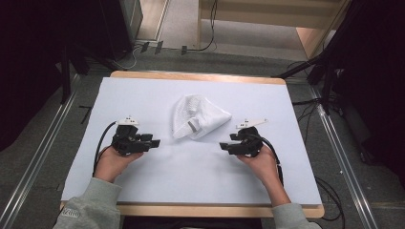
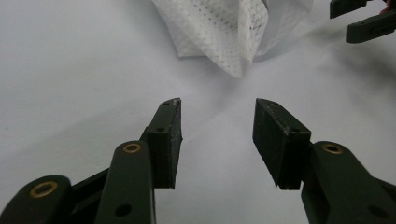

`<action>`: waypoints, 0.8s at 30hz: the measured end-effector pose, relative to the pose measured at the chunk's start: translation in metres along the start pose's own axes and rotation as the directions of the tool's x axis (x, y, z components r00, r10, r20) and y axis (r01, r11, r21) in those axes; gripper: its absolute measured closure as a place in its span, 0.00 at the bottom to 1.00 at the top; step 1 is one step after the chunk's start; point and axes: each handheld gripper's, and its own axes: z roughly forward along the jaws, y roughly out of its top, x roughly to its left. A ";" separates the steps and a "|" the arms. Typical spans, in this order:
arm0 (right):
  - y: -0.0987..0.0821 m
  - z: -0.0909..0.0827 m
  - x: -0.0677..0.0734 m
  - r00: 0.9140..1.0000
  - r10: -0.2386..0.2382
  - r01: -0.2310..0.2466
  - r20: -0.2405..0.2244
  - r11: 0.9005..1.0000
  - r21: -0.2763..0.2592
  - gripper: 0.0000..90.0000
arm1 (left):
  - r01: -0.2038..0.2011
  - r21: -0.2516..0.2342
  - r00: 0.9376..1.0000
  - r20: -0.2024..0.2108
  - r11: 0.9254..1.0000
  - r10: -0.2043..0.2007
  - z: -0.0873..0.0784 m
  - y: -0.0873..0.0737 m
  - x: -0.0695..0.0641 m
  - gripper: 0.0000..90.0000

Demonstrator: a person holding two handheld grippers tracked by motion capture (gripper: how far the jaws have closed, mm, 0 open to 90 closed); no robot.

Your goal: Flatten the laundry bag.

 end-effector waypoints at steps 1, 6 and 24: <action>0.000 0.000 0.001 1.000 -0.010 0.010 -0.003 1.000 -0.004 0.45 | 0.002 0.005 1.000 0.011 1.000 -0.002 0.000 0.000 0.000 0.59; -0.001 -0.003 0.007 1.000 -0.030 0.030 0.005 0.999 -0.019 0.48 | -0.020 0.024 1.000 0.004 1.000 0.019 0.004 0.001 0.002 0.55; 0.001 -0.011 0.012 1.000 -0.014 0.014 0.003 1.000 -0.024 0.53 | -0.017 0.044 1.000 0.018 0.999 0.016 0.006 0.001 0.004 0.51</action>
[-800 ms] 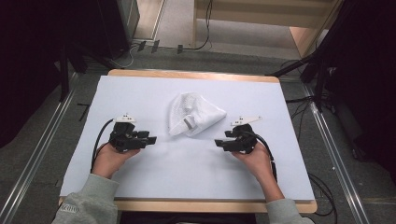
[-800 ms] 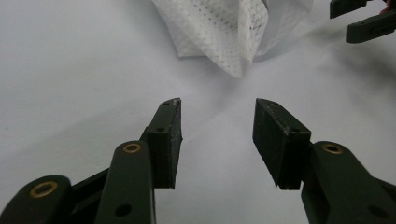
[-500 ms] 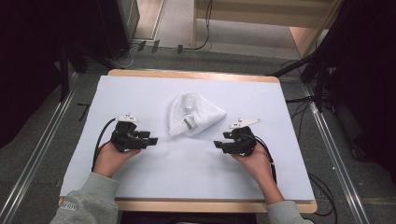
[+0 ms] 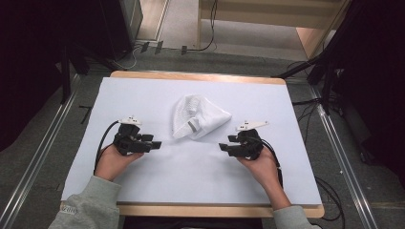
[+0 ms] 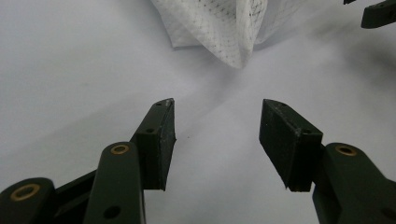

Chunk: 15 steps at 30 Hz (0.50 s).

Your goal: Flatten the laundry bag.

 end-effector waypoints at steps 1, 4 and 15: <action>0.000 0.000 0.000 1.000 0.000 0.000 0.001 1.000 0.001 0.53 | 0.000 0.000 1.000 0.000 1.000 0.000 0.000 0.000 0.000 0.51; 0.000 0.000 0.001 1.000 -0.005 0.005 0.003 1.000 0.004 0.53 | 0.001 -0.001 1.000 0.007 1.000 -0.001 0.000 0.000 -0.001 0.51; 0.003 -0.002 0.002 1.000 -0.002 0.002 -0.005 1.000 0.004 0.53 | -0.007 0.008 1.000 0.021 1.000 0.007 -0.001 0.000 -0.005 0.50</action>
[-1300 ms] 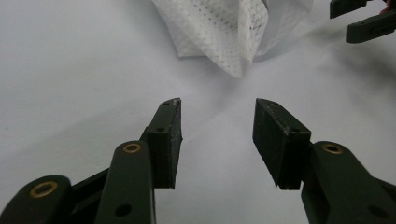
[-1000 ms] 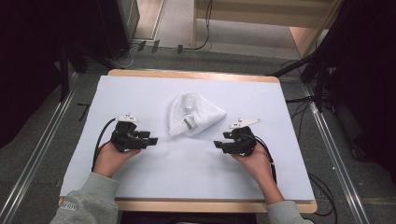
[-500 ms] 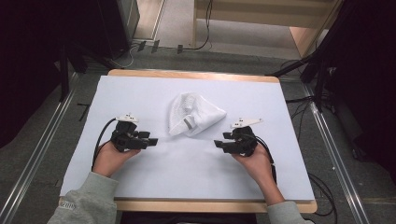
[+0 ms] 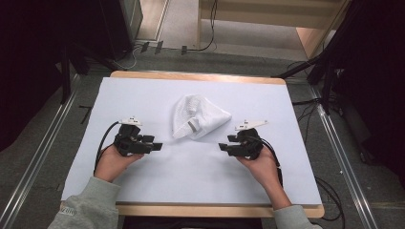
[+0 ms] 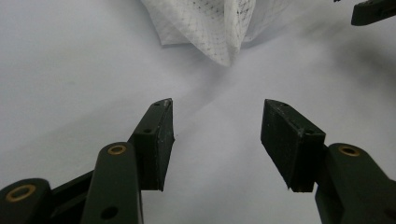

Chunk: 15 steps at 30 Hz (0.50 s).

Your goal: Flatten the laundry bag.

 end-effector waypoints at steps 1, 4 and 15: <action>0.000 0.000 0.000 1.000 -0.002 0.002 0.003 1.000 -0.002 0.53 | 0.002 0.000 1.000 0.004 1.000 -0.002 0.000 0.000 0.000 0.50; 0.002 -0.003 0.001 1.000 0.002 -0.002 0.001 1.000 -0.005 0.55 | 0.003 -0.001 1.000 0.007 1.000 -0.003 -0.001 0.000 0.000 0.50; 0.034 -0.007 0.006 1.000 0.003 -0.003 -0.006 1.000 -0.022 0.63 | 0.006 -0.016 1.000 0.015 1.000 -0.006 -0.004 -0.002 -0.007 0.49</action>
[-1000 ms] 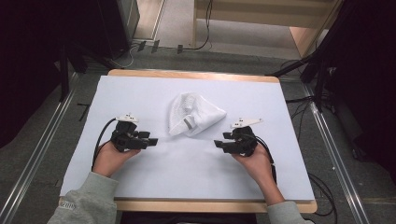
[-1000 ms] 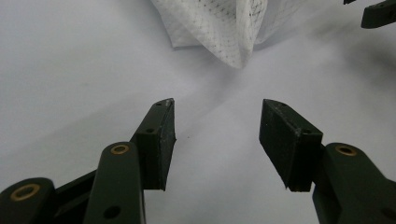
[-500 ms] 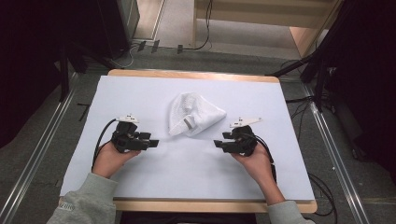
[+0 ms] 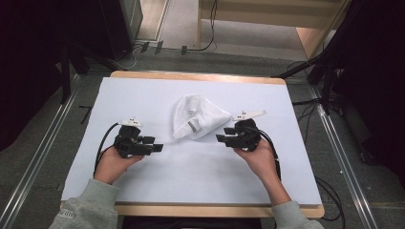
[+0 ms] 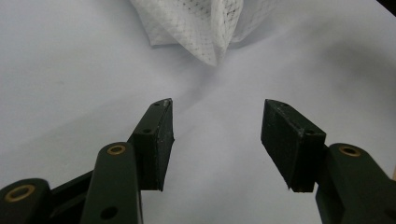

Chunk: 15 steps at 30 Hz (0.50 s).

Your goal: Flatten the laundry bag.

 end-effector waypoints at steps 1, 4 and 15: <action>0.006 0.002 0.002 1.000 -0.005 0.005 -0.008 1.000 0.000 0.64 | -0.002 -0.002 1.000 -0.002 1.000 0.002 -0.001 -0.001 0.000 0.49; 0.026 0.014 0.011 0.998 -0.055 0.056 -0.015 0.998 0.007 0.66 | 0.011 -0.013 1.000 -0.008 1.000 -0.011 -0.005 -0.004 0.000 0.49; 0.062 0.045 0.018 0.993 -0.116 0.117 -0.029 0.992 0.039 0.66 | 0.027 -0.026 0.999 -0.021 0.999 -0.027 -0.013 -0.012 0.002 0.49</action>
